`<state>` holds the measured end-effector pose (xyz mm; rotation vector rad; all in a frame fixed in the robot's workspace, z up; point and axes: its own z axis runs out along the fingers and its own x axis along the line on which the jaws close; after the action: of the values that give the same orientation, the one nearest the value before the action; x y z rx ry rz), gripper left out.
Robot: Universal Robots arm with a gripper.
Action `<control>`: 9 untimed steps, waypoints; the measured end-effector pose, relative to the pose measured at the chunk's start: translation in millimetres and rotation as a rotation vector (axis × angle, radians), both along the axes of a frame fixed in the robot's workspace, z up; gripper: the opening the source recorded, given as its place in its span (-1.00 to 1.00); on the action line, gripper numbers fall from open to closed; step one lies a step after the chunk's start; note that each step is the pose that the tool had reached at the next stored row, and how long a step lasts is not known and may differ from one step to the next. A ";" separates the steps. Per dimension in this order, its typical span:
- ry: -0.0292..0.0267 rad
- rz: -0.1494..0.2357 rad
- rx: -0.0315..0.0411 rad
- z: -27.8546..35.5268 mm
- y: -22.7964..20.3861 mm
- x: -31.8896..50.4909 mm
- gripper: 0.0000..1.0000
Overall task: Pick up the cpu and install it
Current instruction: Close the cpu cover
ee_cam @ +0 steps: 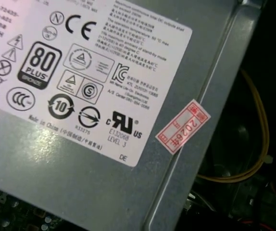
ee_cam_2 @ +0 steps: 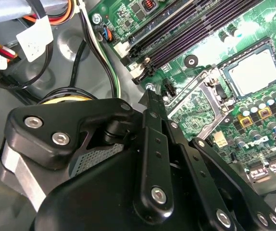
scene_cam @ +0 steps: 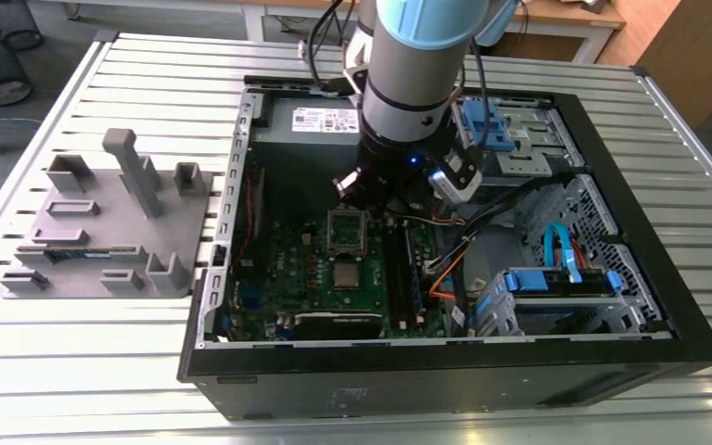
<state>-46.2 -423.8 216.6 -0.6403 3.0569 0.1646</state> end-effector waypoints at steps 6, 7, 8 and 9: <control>-0.0001 0.011 0.0002 0.5 0.0 0.0 -0.79; 0.0000 0.012 0.0001 0.5 0.0 0.0 -0.79; 0.0000 0.015 0.0001 0.5 0.0 0.0 -0.79; 0.0000 0.022 0.0000 0.6 -0.1 0.0 -0.79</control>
<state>-46.1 -423.9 217.2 -0.6745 3.0508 0.1648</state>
